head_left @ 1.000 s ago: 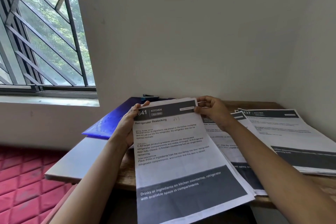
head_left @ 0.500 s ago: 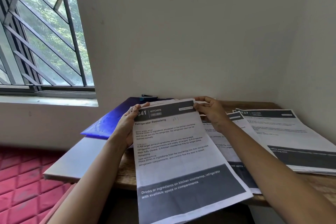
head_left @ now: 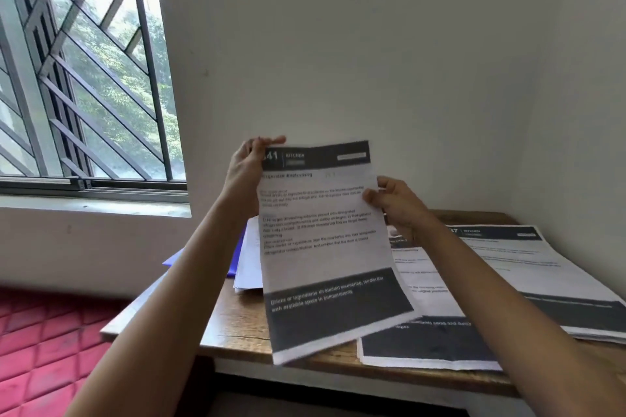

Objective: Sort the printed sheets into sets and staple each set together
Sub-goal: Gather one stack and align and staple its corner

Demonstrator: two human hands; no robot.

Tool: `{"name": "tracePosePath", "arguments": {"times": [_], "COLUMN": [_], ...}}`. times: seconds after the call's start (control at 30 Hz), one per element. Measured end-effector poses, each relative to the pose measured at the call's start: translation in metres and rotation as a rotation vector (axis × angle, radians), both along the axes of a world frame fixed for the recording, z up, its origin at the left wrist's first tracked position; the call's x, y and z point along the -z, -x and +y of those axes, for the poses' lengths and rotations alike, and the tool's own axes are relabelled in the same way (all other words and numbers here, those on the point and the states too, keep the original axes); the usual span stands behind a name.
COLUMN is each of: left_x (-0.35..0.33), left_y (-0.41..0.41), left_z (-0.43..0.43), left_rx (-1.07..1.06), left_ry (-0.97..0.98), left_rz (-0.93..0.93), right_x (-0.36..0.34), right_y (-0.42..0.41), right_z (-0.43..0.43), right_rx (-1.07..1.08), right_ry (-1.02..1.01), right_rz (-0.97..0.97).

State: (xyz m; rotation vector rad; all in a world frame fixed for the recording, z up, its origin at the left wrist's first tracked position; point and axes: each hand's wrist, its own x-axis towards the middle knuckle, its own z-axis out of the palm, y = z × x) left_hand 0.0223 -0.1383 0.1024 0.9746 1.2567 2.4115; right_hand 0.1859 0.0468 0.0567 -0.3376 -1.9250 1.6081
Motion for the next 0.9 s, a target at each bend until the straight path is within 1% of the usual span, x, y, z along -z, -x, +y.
{"name": "tracePosePath", "arguments": {"times": [0.07,0.13,0.23,0.3,0.4,0.53,0.6,0.67,0.8,0.9], "left_x": [-0.027,-0.048,-0.067,-0.066,-0.045,-0.01,-0.001,0.002,-0.01,-0.017], "left_y": [-0.009,-0.019,-0.033,-0.039,-0.041,-0.031,-0.026,-0.024,-0.028,-0.028], "left_z": [0.005,0.008,0.009,0.009,0.007,0.001,-0.001,-0.002,-0.003,-0.003], "left_rx": [-0.025,-0.038,-0.042,-0.037,0.023,0.023,0.013,-0.005,0.003,-0.033], "left_ry": [-0.053,-0.102,-0.141,-0.135,-0.089,0.016,0.115,0.192,0.168,0.14], "left_rz": [0.12,0.244,0.423,0.472,0.396,0.245,0.237,0.262,0.246,0.231], "right_x": [-0.011,-0.018,-0.022,-0.016,0.002,0.023,0.028,0.029,0.019,0.011], "right_y": [0.0,-0.002,-0.006,-0.009,-0.011,-0.012,-0.011,-0.009,-0.009,-0.01], "right_z": [-0.005,-0.012,-0.018,-0.02,-0.019,-0.02,-0.021,-0.021,-0.022,-0.024], "right_rx": [0.146,0.251,0.346,0.354,0.307,0.214,0.178,0.185,0.248,0.268], "right_ry": [-0.164,-0.276,-0.316,-0.308,-0.287,-0.279,-0.278,-0.282,-0.309,-0.31], "right_rz": [0.136,0.244,0.368,0.39,0.326,0.211,0.176,0.158,0.178,0.195]}}
